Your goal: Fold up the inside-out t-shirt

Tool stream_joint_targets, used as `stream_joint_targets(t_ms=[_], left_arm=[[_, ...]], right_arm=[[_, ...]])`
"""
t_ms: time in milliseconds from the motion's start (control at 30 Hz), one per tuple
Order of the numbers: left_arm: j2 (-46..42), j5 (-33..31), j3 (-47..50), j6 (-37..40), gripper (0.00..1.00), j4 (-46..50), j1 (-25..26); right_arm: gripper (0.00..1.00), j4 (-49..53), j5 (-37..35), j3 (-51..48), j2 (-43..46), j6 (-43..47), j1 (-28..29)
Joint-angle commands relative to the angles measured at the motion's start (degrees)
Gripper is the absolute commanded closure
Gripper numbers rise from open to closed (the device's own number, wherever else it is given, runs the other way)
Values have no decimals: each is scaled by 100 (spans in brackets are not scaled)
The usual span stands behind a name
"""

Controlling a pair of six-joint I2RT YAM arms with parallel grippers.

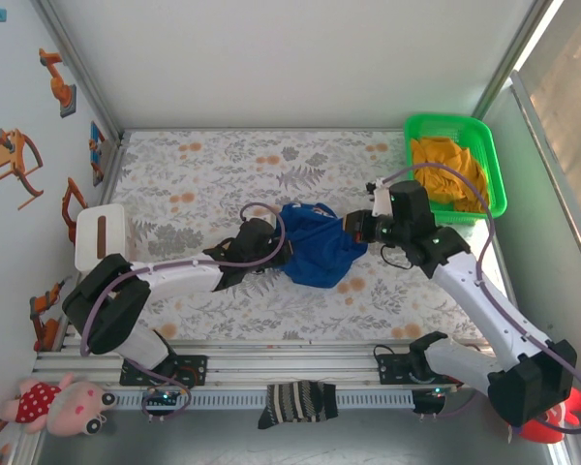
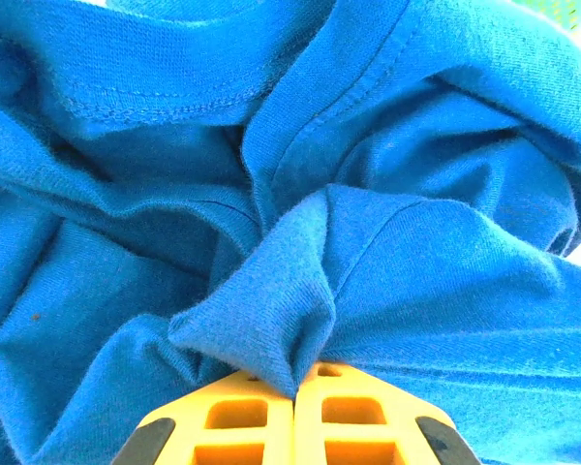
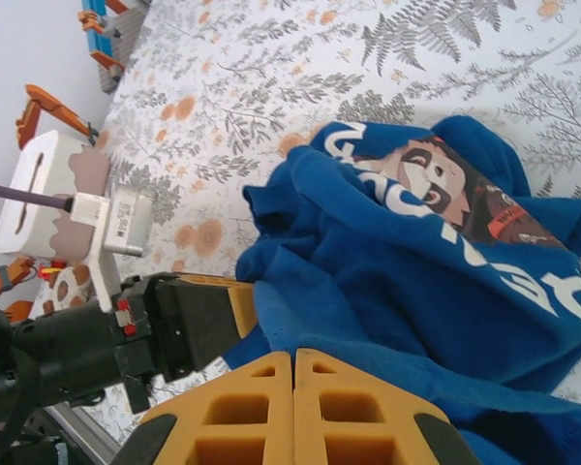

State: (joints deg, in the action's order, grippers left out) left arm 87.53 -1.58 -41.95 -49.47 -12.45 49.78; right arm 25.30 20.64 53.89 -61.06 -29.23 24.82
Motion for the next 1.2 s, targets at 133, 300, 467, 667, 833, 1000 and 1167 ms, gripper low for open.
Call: stream_joint_targets(t_ms=[133, 300, 467, 667, 833, 1000, 1167], left_arm=[[-480, -272, -424, 448, 100, 1030, -109], [-867, 66, -1008, 876, 17, 1331, -118], [-1238, -279, -1200, 1062, 7, 1887, -332], [-1175, -340, -1116, 1014, 6, 2443, -846], [-624, -200, -1230, 1219, 6, 2634, -1166], [92, -100, -1519, 1451, 11, 2607, -1365], [790, 214, -1794, 1655, 18, 2349, -1502]], right_arm=[[94, 332, -1710, 24, -205, 72, -358], [61, 283, -1587, -139, -241, 138, -354], [56, -111, -870, -357, -344, 78, -214], [46, -613, -944, -461, -941, -157, 627], [45, -964, -1167, -398, -1432, -409, 1127], [45, -1140, -1408, -440, -1731, -551, 1214], [47, -1229, -1413, -508, -1822, -611, 1218]])
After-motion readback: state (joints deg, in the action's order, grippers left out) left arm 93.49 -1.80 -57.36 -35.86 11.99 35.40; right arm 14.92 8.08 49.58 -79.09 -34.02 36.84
